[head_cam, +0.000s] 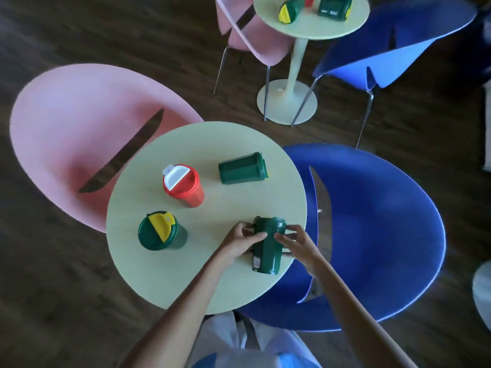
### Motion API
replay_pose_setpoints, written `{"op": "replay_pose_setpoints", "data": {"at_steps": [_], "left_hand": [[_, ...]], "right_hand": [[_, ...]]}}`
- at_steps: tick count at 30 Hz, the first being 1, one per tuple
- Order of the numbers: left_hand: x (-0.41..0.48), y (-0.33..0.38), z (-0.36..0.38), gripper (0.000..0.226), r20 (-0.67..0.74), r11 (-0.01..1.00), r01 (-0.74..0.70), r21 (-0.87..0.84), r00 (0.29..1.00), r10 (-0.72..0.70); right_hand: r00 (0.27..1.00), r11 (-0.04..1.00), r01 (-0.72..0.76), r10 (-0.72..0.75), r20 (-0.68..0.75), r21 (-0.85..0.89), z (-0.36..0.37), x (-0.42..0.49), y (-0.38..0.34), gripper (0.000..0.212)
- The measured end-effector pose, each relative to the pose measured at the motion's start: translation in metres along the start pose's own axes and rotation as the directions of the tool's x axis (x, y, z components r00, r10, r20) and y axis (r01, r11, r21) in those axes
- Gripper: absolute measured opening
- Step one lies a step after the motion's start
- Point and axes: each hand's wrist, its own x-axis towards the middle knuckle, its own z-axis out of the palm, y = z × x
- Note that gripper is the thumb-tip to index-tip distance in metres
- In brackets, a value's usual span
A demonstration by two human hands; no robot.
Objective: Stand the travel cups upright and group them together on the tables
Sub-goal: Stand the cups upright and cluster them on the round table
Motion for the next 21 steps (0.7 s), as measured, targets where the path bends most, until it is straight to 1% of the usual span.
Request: {"op": "replay_pose_setpoints", "data": {"at_steps": [2, 5, 8, 9, 12, 13, 16, 21], "left_hand": [[-0.001, 0.001, -0.002, 0.055, -0.015, 1.000, -0.023, 0.005, 1.000, 0.023], [-0.008, 0.012, -0.010, 0.054, -0.073, 0.993, -0.116, 0.013, 0.990, 0.117], [-0.017, 0.031, -0.028, 0.069, -0.081, 0.975, -0.222, -0.016, 0.972, 0.220], [-0.020, 0.038, -0.035, 0.069, -0.074, 0.967, -0.252, -0.024, 0.965, 0.250], [-0.027, 0.050, -0.050, 0.057, -0.077, 0.945, -0.326, -0.027, 0.943, 0.323], [-0.028, 0.051, -0.053, 0.058, -0.085, 0.938, -0.345, -0.026, 0.936, 0.342], [-0.028, 0.045, -0.058, 0.065, -0.120, 0.927, -0.373, -0.042, 0.923, 0.366], [-0.030, 0.027, -0.055, 0.075, -0.150, 0.919, -0.394, -0.022, 0.910, 0.386]], "right_hand": [[1.000, 0.999, 0.028, -0.027, -0.007, 0.028, 0.001, 0.000, -0.004, 0.052], [0.992, 0.992, 0.125, -0.125, -0.009, 0.019, 0.001, 0.002, -0.016, 0.056], [0.967, 0.968, 0.250, -0.250, 0.053, 0.014, 0.001, 0.004, -0.040, 0.062], [0.955, 0.957, 0.289, -0.289, 0.071, 0.006, 0.002, 0.004, -0.049, 0.064], [0.916, 0.921, 0.390, -0.387, 0.101, -0.005, 0.007, 0.006, -0.071, 0.065], [0.906, 0.911, 0.412, -0.410, 0.109, 0.005, 0.009, 0.007, -0.076, 0.064], [0.887, 0.897, 0.442, -0.442, 0.132, 0.032, 0.017, 0.009, -0.078, 0.061], [0.882, 0.897, 0.441, -0.440, 0.169, 0.029, 0.022, 0.015, -0.059, 0.063]]}}
